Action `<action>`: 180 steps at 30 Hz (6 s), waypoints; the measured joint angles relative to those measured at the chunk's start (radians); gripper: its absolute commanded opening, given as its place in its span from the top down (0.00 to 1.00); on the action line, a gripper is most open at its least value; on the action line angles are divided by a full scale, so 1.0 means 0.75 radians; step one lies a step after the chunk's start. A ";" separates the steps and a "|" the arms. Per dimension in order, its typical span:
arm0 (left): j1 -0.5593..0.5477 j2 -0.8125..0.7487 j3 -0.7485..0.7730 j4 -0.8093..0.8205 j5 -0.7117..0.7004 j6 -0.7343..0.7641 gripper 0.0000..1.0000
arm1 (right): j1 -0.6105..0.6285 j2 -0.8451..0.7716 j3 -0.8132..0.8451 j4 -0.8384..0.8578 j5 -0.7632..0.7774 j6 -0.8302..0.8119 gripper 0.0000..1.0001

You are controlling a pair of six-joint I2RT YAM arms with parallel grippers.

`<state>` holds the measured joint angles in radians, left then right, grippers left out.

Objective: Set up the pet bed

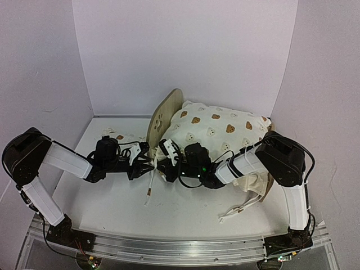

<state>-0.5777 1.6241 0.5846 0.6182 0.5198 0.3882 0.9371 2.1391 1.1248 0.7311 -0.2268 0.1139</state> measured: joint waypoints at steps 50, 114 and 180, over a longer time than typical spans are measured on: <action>0.002 0.032 0.075 -0.084 -0.071 -0.325 1.00 | 0.212 -0.043 0.047 -0.470 0.435 0.616 0.28; 0.000 -0.354 0.158 0.103 -0.687 -0.473 0.33 | 0.307 -0.039 0.071 -0.691 0.605 0.009 0.14; 0.113 -0.212 -0.158 -0.354 -0.473 -1.453 0.57 | -0.061 -1.066 0.017 -2.215 0.742 -0.016 0.07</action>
<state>-0.4927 1.4654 0.4664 0.3531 0.1650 -0.7013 0.8917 1.3396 1.1374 -0.9298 0.3298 0.1020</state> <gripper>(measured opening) 0.240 0.963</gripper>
